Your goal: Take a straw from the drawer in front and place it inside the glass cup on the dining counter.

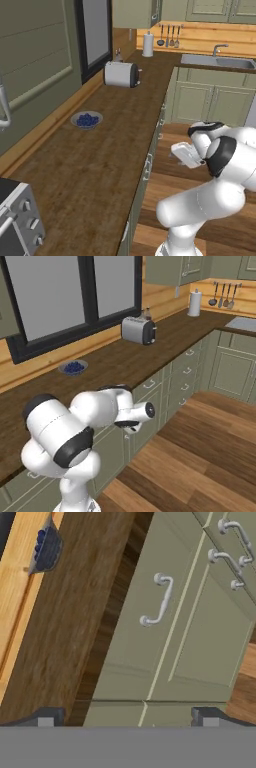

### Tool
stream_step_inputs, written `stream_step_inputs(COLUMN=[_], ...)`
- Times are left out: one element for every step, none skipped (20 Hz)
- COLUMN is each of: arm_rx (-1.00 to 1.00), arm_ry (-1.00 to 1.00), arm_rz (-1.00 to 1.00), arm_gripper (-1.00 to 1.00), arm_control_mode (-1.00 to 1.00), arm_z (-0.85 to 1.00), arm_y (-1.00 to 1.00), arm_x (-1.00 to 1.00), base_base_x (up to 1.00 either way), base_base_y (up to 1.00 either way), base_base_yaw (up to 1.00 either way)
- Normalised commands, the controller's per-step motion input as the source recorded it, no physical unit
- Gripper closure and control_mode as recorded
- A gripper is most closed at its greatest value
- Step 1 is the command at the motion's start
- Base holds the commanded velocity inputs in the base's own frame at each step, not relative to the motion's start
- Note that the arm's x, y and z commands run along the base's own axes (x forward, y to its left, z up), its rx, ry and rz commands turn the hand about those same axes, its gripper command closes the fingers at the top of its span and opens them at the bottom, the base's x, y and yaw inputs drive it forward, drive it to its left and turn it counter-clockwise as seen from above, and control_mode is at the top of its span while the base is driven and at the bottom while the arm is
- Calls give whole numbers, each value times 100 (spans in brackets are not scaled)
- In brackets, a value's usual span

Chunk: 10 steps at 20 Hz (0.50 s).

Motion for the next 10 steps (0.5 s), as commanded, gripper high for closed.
stream_step_inputs(arm_rx=[0, 0, 0, 0, 0, 3, 3, 4, 6, 7], arm_ry=[0, 0, 1, 0, 0, 0, 0, 0, 0, 0], arm_rz=[0, 0, 0, 0, 0, 0, 0, 0, 0, 0], arm_gripper=[-100, -100, -100, -100, -100, -100, -100, -100, -100, -100], arm_control_mode=[-100, -100, -100, -100, -100, -100, -100, -100, -100, -100], arm_z=[-27, -27, -31, -31, -31, -25, -24, -23, -24, -23], arm_y=[9, 13, 18, 19, 16, 13, 14, 13, 12, 10], arm_x=[2, 15, 28, 31, 32, 39, 40, 39, 35, 29], base_base_x=[0, 0, 0, 0, 0, 0, 0, 0, 0, 0], base_base_y=[0, 0, 0, 0, 0, 0, 0, 0, 0, 0], base_base_yaw=[0, 0, 0, 0, 0, 0, 0, 0, 0, 0])
